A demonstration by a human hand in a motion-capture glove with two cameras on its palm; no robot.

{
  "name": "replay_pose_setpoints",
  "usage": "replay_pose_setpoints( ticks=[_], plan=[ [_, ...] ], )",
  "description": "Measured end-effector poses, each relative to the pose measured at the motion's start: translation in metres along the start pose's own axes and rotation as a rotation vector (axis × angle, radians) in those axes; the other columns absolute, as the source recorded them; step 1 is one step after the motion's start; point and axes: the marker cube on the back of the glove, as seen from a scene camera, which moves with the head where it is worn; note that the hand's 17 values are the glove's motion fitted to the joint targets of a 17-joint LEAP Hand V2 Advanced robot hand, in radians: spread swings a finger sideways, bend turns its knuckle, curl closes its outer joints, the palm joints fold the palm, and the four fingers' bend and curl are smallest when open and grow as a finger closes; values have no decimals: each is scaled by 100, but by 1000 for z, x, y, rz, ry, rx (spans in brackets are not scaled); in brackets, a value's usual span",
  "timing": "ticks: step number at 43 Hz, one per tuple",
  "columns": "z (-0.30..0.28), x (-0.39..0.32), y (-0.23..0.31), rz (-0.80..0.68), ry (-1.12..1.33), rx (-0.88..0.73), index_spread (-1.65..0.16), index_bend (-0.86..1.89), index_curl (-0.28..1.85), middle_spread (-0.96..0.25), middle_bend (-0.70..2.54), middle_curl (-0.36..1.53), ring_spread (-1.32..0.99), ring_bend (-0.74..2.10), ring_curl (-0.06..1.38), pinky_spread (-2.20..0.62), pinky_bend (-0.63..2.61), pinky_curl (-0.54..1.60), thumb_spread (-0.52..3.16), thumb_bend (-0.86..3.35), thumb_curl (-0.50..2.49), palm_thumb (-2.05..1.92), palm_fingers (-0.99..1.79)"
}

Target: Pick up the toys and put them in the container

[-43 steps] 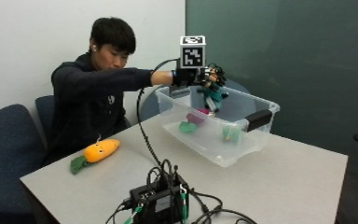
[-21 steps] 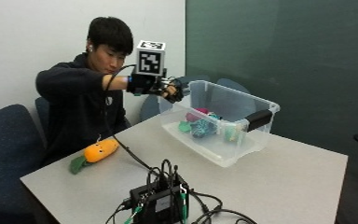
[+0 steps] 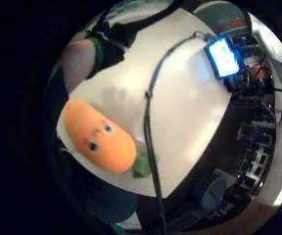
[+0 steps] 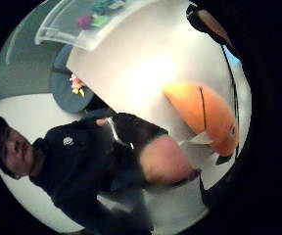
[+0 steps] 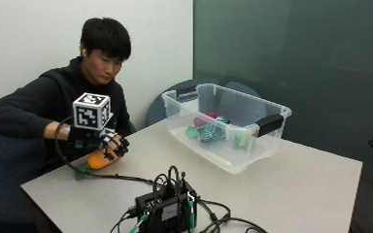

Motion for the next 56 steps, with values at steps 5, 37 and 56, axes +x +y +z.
replay_pose_setpoints(
  ticks=[5, 37, 56],
  plan=[
    [27, 11, 8, 28, -33, 83, -25, 16, 38, -5, 39, 44, -17, 70, 27, -2, 72, 34, 115, -5, 24, -7, 39],
    [-126, -36, -92, -47, 73, 661, -21, 64, 59, -16, 114, 72, -26, 141, 54, -39, 99, 49, 116, 16, 51, 51, 129],
    [-284, -93, -266, 58, -179, 822, -21, 68, 76, -16, 123, 74, -25, 151, 56, -39, 104, 52, 110, 4, 59, 44, 114]
  ],
)
